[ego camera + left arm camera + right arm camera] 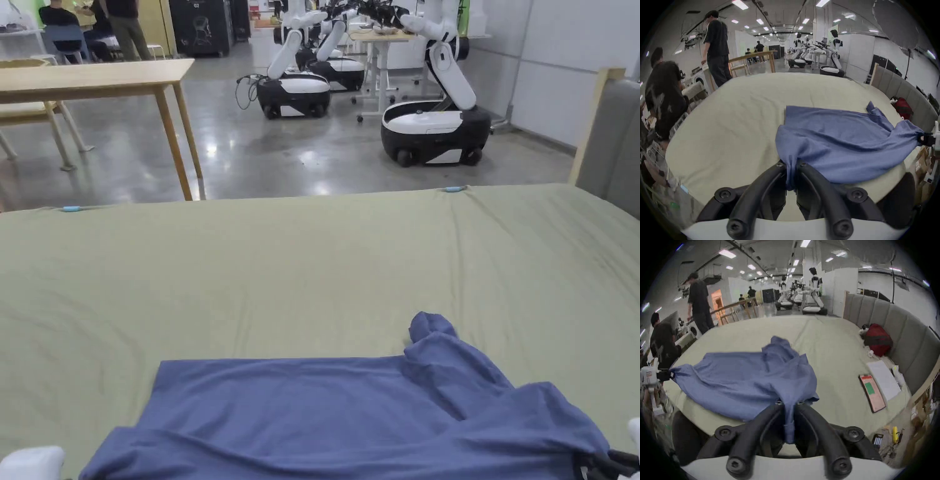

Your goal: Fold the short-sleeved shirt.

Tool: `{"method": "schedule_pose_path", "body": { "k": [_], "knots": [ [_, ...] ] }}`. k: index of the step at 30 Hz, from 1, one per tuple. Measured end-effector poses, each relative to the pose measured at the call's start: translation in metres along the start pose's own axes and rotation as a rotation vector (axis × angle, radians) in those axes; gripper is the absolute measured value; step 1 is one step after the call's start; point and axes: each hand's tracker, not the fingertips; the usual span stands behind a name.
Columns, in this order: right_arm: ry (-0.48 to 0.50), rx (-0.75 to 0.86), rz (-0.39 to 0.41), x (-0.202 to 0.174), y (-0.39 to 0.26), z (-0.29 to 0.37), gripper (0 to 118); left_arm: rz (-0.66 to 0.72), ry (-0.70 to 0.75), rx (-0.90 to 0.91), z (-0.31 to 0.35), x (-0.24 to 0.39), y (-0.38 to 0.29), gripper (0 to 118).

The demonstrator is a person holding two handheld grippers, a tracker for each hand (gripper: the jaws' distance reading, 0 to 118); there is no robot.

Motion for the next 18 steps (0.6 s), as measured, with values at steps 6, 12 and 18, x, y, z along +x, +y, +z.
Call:
{"method": "schedule_pose_path", "body": {
  "k": [6, 12, 18],
  "knots": [
    [-0.011, -0.121, -0.011, -0.004, -0.048, -0.035, 12, 0.08, 0.018, -0.066, 0.002, -0.025, -0.088, 8],
    [-0.009, 0.1, -0.004, -0.018, -0.029, 0.002, 117, -0.015, 0.119, 0.103, 0.016, -0.024, -0.081, 118],
    [0.06, 0.337, 0.002, -0.08, 0.02, 0.02, 117, -0.07, 0.057, 0.294, 0.034, 0.025, -0.038, 117]
  ]
}}
